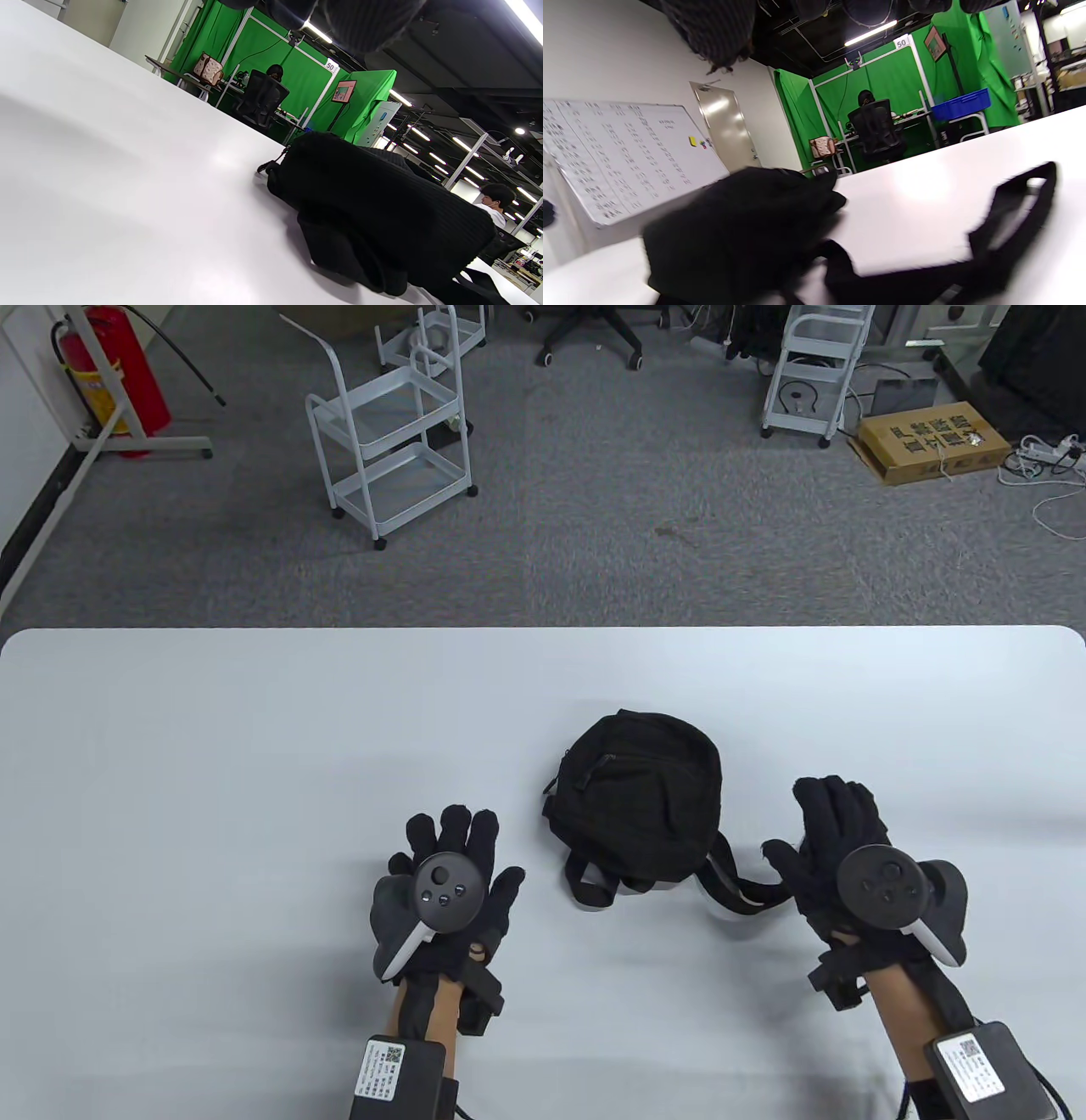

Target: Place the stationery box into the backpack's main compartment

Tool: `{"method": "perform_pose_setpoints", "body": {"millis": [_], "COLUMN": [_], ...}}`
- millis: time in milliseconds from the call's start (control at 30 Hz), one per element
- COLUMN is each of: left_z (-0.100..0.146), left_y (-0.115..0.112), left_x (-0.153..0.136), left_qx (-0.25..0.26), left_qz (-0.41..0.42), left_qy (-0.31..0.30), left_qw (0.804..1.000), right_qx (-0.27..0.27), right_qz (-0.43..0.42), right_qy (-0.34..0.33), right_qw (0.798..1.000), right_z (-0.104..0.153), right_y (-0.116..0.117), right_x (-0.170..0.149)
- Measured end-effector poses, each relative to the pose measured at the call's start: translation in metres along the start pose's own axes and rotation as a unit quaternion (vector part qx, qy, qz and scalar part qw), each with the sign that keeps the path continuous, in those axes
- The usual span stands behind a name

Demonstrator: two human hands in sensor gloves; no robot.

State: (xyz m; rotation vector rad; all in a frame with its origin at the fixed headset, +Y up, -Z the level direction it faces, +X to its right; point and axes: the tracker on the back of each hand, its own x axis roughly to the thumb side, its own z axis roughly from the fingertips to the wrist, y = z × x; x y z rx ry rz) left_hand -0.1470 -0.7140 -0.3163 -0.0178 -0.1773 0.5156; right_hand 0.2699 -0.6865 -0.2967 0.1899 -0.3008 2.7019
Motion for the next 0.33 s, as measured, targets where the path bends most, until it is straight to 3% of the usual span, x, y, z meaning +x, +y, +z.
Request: {"method": "perform_pose_setpoints", "body": {"millis": [167, 333], "left_z": [0.000, -0.002], "left_y": [-0.004, -0.008], "left_x": [-0.002, -0.002], "left_qx": [-0.007, -0.016], "left_qz": [-0.007, -0.014], "left_qy": [0.007, 0.008], "left_qw": [1.000, 1.000], "right_qx": [0.030, 0.035], "right_qz": [0.045, 0.016], "right_qy": [0.027, 0.055], "right_qw": [0.998, 0.998], "right_z": [0.003, 0.004], "right_y": [0.011, 0.011], "right_x": [-0.021, -0.035]}}
